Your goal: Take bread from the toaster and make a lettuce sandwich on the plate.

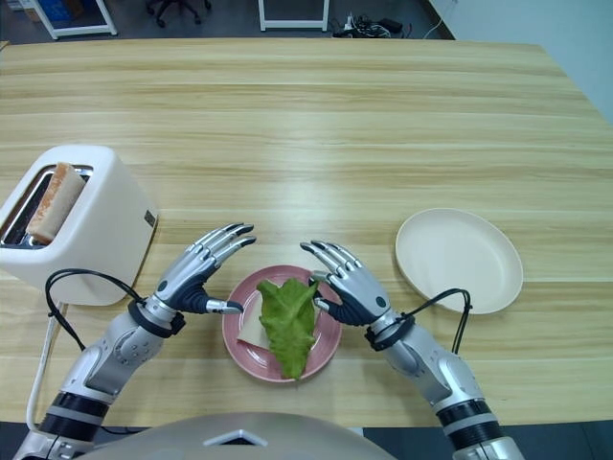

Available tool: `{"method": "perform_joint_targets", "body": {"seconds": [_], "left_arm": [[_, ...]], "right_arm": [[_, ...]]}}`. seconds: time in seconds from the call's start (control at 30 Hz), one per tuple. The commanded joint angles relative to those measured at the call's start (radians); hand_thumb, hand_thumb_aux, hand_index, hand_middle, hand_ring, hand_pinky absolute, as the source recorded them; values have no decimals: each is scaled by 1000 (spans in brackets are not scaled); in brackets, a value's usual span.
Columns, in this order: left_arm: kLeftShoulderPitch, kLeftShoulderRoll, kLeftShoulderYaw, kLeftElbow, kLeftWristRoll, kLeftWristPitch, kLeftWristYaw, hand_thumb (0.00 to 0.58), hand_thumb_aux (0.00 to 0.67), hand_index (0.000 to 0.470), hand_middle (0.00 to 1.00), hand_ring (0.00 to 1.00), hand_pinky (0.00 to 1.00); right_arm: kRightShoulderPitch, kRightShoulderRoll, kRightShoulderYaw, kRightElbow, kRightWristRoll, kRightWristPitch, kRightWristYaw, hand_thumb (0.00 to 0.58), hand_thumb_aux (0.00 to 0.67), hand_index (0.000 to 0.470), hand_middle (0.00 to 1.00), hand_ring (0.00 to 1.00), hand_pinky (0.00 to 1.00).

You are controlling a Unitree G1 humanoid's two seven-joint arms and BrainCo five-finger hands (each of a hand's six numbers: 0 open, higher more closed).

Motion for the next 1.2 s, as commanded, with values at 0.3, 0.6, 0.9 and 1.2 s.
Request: {"method": "perform_joint_targets", "body": {"seconds": [0.3, 0.6, 0.9, 1.2], "left_arm": [[28, -4, -2, -46, -9, 2, -14, 0, 0, 0, 0, 0, 0], [79, -24, 270, -226, 11, 78, 139, 0, 0, 0, 0, 0, 0], [251, 66, 738, -148, 21, 318, 172, 0, 0, 0, 0, 0, 0], [212, 181, 642, -8, -54, 325, 0, 0, 0, 0, 0, 0, 0]], "right_arm": [[-91, 41, 66, 85, -59, 59, -8, 0, 0, 0, 0, 0, 0], [-40, -24, 43, 39, -75, 79, -18, 0, 0, 0, 0, 0, 0], [20, -8, 13, -31, -75, 110, -99, 0, 0, 0, 0, 0, 0], [-7, -1, 29, 3, -90, 115, -108, 0, 0, 0, 0, 0, 0]]}}
